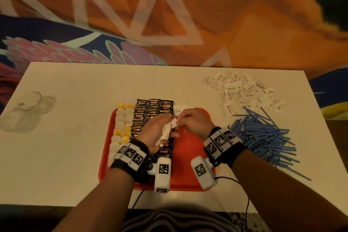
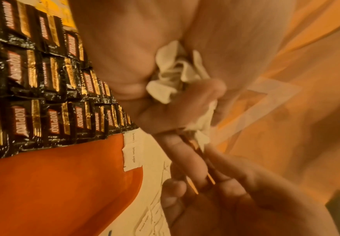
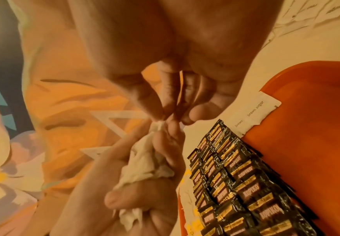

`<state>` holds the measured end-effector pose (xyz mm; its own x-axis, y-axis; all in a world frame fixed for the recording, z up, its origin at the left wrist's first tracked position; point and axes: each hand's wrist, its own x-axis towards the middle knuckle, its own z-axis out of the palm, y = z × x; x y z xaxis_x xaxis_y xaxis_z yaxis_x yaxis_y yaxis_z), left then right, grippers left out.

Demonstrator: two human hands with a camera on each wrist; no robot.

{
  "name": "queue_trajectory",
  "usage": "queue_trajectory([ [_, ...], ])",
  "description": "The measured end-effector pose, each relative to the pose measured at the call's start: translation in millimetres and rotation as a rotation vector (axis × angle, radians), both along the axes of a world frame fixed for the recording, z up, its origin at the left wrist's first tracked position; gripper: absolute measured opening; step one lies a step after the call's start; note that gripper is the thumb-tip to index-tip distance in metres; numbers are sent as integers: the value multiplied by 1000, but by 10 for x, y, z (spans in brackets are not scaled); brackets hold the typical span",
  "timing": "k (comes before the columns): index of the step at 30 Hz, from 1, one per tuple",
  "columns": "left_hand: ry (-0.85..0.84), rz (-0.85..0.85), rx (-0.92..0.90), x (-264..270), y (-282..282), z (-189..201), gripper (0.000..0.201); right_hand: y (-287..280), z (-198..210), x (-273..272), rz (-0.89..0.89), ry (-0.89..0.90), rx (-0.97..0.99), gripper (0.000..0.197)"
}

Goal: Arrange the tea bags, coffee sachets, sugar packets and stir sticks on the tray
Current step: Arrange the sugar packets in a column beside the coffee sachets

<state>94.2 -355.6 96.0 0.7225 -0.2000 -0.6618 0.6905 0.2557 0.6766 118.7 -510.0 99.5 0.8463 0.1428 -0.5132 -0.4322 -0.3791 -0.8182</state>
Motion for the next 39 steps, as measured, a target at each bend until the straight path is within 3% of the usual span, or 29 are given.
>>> queue_trajectory([
  [6, -28, 51, -15, -107, 91, 5, 19, -85, 98, -3, -137, 24, 111, 21],
  [9, -184, -65, 132, -130, 88, 43, 40, -117, 139, 1, -76, 10, 34, 16],
  [11, -280, -139, 310, -125, 63, 58, 29, -128, 169, -16, 11, -35, -47, 14],
  [13, -294, -91, 374, -93, 33, 35, 15, -140, 177, -35, 10, -147, -127, 13],
  [16, -254, 28, 320, -66, 0, 27, 10, -150, 126, -66, -217, -266, -130, 12],
  [18, -249, 64, 302, -56, 1, 24, 5, -143, 113, -84, -253, -169, 41, 15],
  [20, -264, 76, 298, -54, 1, 33, 6, -124, 109, -99, -99, -58, 132, 28],
  [22, -248, 134, 261, -48, -11, 45, 8, -105, 98, -115, 17, -7, 134, 24],
  [26, -214, 244, 213, -17, 9, 55, 7, -87, 49, -136, -2, 26, 135, 11],
  [30, -315, 139, 310, -20, 39, -21, 7, -31, 45, -128, -92, 106, 292, 27],
  [34, -313, 175, 297, -5, 16, -61, 8, 12, 29, -94, -83, 112, 272, 9],
  [39, -370, 151, 376, -9, -1, -119, 11, -31, 47, -20, 32, 217, 200, 16],
])
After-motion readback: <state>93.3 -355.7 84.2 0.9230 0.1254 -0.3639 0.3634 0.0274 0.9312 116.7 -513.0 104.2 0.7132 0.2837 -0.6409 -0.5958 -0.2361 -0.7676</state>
